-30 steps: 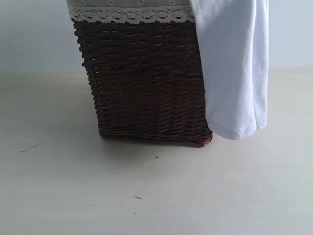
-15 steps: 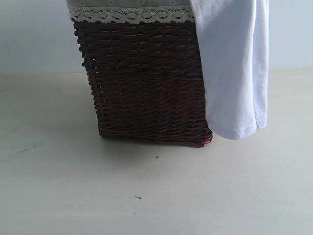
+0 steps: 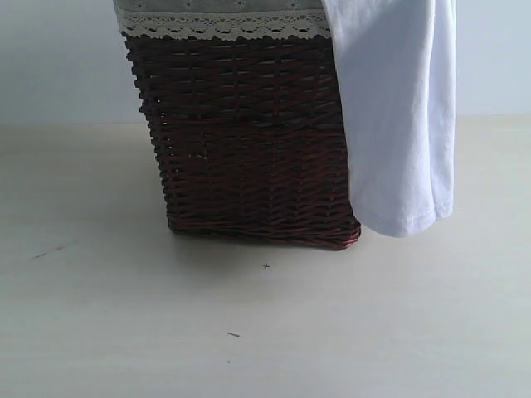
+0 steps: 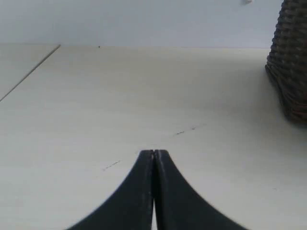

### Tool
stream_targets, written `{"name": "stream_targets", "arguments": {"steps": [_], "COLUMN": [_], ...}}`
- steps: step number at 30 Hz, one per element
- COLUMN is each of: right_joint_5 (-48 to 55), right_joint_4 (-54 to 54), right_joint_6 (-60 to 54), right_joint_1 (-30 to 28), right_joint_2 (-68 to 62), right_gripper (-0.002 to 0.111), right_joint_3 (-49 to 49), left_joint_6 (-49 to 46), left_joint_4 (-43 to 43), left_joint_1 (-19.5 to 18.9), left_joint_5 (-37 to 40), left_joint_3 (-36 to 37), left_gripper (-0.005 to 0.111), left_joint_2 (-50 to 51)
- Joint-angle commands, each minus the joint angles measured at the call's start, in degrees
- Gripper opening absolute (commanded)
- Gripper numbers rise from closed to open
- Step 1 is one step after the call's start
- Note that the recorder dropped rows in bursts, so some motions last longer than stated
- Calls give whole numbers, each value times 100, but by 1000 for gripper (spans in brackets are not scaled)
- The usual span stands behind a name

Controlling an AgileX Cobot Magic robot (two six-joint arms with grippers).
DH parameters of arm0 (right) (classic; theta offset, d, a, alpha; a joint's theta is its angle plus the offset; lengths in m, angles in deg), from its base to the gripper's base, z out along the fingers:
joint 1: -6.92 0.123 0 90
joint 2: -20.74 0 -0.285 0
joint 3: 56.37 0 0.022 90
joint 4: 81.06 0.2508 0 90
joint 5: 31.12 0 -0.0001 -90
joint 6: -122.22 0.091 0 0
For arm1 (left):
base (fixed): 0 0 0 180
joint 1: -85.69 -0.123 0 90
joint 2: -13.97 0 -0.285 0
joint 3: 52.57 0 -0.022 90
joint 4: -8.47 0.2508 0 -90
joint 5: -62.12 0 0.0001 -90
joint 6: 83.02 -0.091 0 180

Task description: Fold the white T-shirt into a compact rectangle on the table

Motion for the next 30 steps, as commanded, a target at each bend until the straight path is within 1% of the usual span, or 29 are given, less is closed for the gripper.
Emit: {"name": "stream_targets", "arguments": {"steps": [1, 3, 7, 11, 13, 16, 18, 21, 23, 27, 29, 30], "right_joint_5": [-155, -44, 407, 1095, 1237, 1218, 1349, 1683, 1735, 1414, 1337, 1382], "right_joint_4": [-642, -851, -811, -799, -586, 56, 424, 789, 801, 1112, 1555, 1874], "right_joint_6": [-57, -57, -44, -44, 28, -19, -354, -1320, -1959, -3612, -4322, -4467], "right_joint_1": [-37, -37, -37, -37, -37, -37, -37, -37, -37, -37, -37, -37], "right_joint_2": [-1346, -2264, -4024, -5414, -5879, -6072, -5984, -5797, -5746, -5648, -5664, -5711], "right_gripper": [0, 0, 0, 0, 0, 0, 0, 0, 0, 0, 0, 0], "right_joint_3": [453, 721, 1532, 2504, 2946, 3468, 3879, 4538, 4940, 5723, 6050, 6166], "left_joint_6": [10, 10, 10, 10, 10, 10, 10, 10, 10, 10, 10, 10], "left_joint_4": [-21, -21, -21, -21, -21, -21, -21, -21, -21, -21, -21, -21], "left_joint_1": [7, 7, 7, 7, 7, 7, 7, 7, 7, 7, 7, 7], "left_joint_5": [-40, -40, -40, -40, -40, -40, -40, -40, -40, -40, -40, -40], "left_joint_3": [3, 3, 3, 3, 3, 3, 3, 3, 3, 3, 3, 3], "left_gripper": [0, 0, 0, 0, 0, 0, 0, 0, 0, 0, 0, 0], "left_joint_2": [-37, -37, -37, -37, -37, -37, -37, -37, -37, -37, -37, -37]}}
